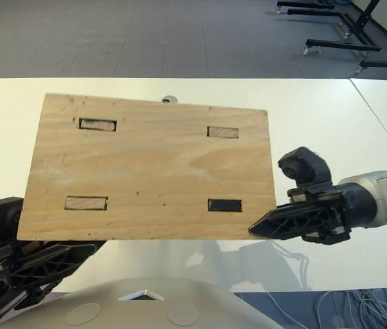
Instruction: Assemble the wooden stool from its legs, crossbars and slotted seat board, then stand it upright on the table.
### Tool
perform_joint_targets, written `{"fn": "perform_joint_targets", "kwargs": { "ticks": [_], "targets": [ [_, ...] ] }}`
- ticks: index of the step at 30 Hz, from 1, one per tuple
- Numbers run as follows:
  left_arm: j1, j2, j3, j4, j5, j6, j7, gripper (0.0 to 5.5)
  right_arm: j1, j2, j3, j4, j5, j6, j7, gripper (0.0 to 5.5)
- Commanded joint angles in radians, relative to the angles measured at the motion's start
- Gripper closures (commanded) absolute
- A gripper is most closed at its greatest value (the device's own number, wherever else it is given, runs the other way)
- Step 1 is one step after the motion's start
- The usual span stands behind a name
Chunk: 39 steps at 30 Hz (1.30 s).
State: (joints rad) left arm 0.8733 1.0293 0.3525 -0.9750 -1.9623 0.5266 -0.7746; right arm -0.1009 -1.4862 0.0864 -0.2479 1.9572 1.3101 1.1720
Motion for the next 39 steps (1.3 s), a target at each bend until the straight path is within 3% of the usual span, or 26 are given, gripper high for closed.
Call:
{"fn": "perform_joint_targets", "kwargs": {
  "ticks": [1, 2, 11, 18, 23, 30, 33, 36, 39],
  "targets": [
    [0.031, 0.003, -0.025, -0.006, -0.010, -0.029, 0.010, 4.01, -0.094, 0.002, 0.053, 0.057, 0.015, 0.012, -0.014, 4.18],
    [0.026, 0.006, -0.029, 0.002, -0.010, -0.032, 0.017, 3.82, -0.101, 0.010, 0.063, 0.054, 0.015, 0.007, -0.032, 4.18],
    [-0.021, 0.009, -0.034, 0.031, -0.010, -0.014, 0.046, 2.38, -0.121, 0.061, 0.098, 0.039, 0.015, -0.024, -0.106, 2.27],
    [-0.122, 0.014, -0.043, 0.078, -0.009, 0.025, 0.059, 1.25, -0.007, 0.152, -0.062, 0.045, 0.015, -0.109, -0.293, 0.96],
    [-0.297, 0.003, -0.054, 0.165, 0.005, 0.072, 0.100, 1.24, 0.045, 0.276, -0.213, 0.049, 0.015, -0.137, -0.413, 0.13],
    [-0.417, -0.044, -0.079, 0.215, 0.061, 0.144, 0.109, 1.24, 0.316, 0.238, -0.434, -0.127, 0.015, -0.083, -0.330, 0.13],
    [-0.443, -0.067, -0.092, 0.220, 0.072, 0.167, 0.112, 1.24, 0.413, 0.222, -0.479, -0.229, 0.015, -0.095, -0.294, 0.13],
    [-0.477, -0.082, -0.112, 0.226, 0.080, 0.188, 0.118, 1.24, 0.458, 0.212, -0.458, -0.330, 0.015, -0.170, -0.273, 0.13],
    [-0.529, -0.085, -0.137, 0.250, 0.090, 0.218, 0.113, 1.24, 0.407, 0.294, -0.318, -0.392, 0.015, -0.339, -0.411, 0.13]
  ]
}}
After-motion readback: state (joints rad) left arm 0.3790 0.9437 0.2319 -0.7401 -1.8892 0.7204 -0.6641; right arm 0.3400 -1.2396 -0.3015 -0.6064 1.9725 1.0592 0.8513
